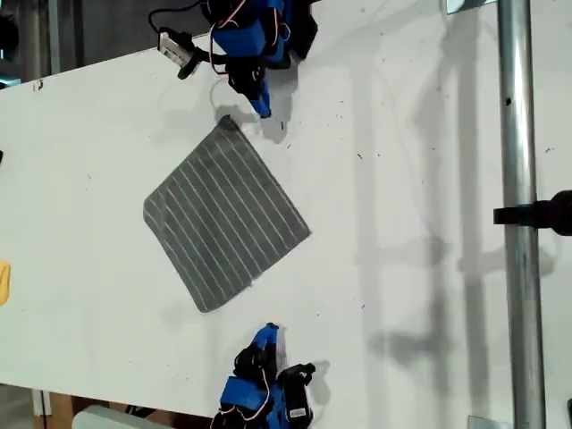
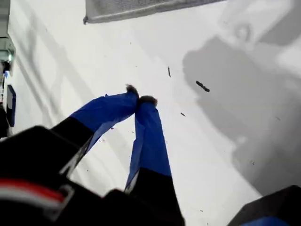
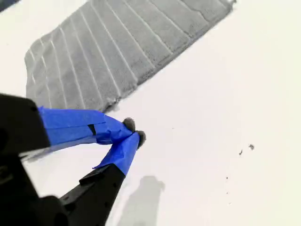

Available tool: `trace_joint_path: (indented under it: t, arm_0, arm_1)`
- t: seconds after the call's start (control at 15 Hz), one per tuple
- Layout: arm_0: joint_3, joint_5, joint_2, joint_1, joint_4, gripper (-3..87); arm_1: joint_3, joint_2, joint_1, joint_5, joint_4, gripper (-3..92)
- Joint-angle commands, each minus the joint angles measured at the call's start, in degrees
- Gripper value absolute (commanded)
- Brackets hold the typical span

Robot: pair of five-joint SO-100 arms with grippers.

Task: Grasp corners of a towel and fold twice.

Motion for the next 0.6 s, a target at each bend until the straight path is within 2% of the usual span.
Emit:
trace_joint_path:
  t: [0.0, 0.2, 0.53]
  arm_0:
    - [-15.47, 0.62, -18.98, 1.58, -4.04, -3.1]
    - [-31.29, 3.16, -40.34, 3.96, -9.58, -3.1]
    - [-59.41, 7.38, -72.42, 8.53, -11.07, -3.1]
  arm_1:
    - [-11.07, -8.35, 2.81, -4.75, 0.00, -0.3]
    - [-21.01, -18.46, 9.23, -13.97, 0.97, -0.4]
    - [-39.90, -38.85, 25.84, -30.50, 2.11, -0.4]
